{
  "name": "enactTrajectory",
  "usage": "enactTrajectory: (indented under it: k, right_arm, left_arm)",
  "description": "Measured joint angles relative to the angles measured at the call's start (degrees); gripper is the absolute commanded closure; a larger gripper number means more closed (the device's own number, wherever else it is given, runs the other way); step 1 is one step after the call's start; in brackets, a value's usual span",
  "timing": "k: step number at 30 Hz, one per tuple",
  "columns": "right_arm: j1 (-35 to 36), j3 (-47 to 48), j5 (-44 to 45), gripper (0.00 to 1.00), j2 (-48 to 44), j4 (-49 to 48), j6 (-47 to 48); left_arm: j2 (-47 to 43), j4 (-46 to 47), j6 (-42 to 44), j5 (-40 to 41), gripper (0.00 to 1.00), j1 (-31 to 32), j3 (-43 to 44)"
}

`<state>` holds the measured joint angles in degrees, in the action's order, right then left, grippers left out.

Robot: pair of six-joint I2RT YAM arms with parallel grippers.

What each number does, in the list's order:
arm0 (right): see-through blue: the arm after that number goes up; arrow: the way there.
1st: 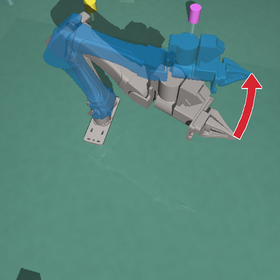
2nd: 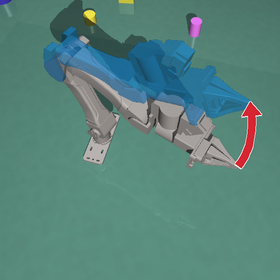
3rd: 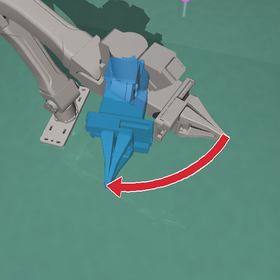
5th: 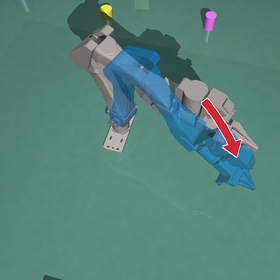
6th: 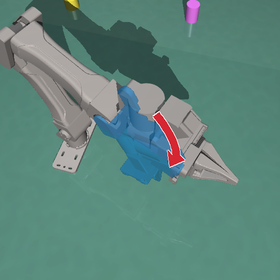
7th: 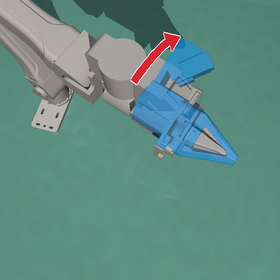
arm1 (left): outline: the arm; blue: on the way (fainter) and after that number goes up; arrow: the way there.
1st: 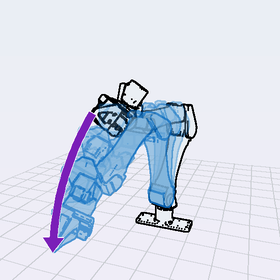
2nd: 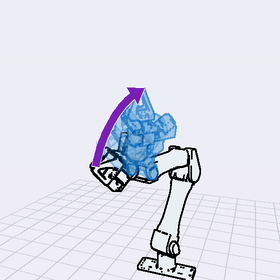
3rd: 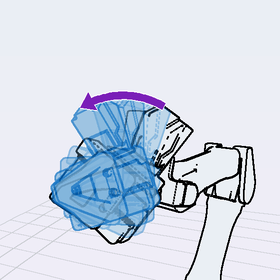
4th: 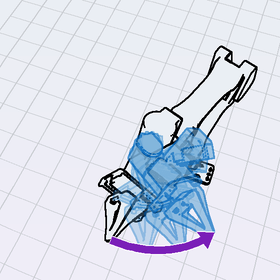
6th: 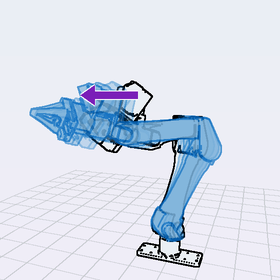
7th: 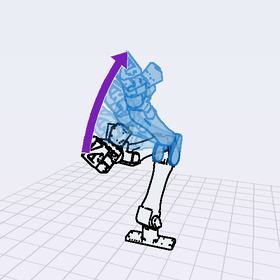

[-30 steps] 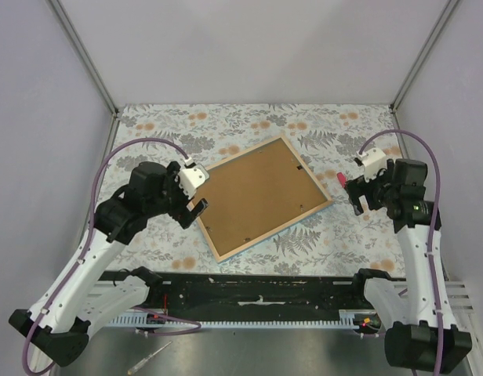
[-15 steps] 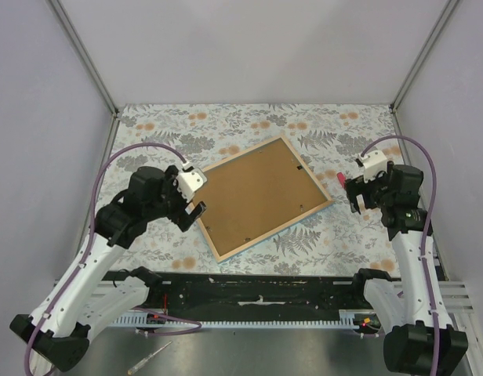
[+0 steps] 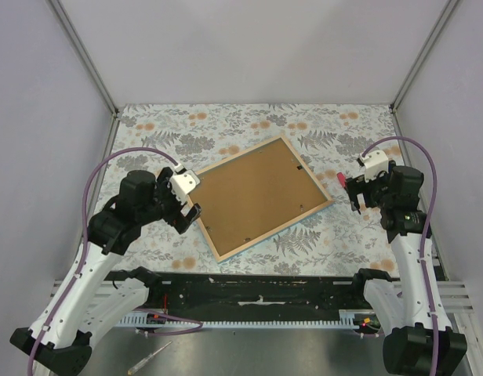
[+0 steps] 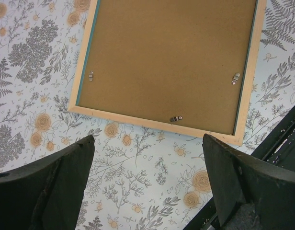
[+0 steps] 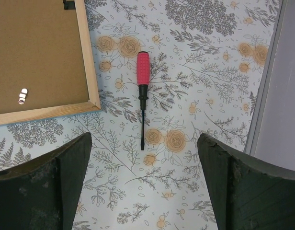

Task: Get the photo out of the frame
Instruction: Turn over the photo frame at the center of the board.

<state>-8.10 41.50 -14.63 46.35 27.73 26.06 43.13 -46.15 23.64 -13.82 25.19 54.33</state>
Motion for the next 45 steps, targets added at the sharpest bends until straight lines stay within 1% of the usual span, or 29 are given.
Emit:
enactTrajectory:
  k: [20,36,40,45]
  right_arm:
    - [0.0,-0.4,0.1,0.02,0.0,-0.3,-0.4]
    - [0.0,-0.4,0.0,0.02,-0.2,-0.3,-0.6]
    - [0.0,-0.6,0.0,0.02,-0.2,-0.3,-0.7]
    - [0.0,-0.6,0.0,0.02,-0.2,-0.3,-0.9]
  left_arm:
    - [0.0,0.0,0.0,-2.8,0.0,-0.1,0.0]
    - [0.1,-0.5,0.0,-3.3,0.0,-0.1,0.0]
    - [1.9,-1.3,0.0,-3.4,0.0,-0.1,0.6]
    - [7.5,-2.8,0.5,-2.8,0.0,0.8,3.9]
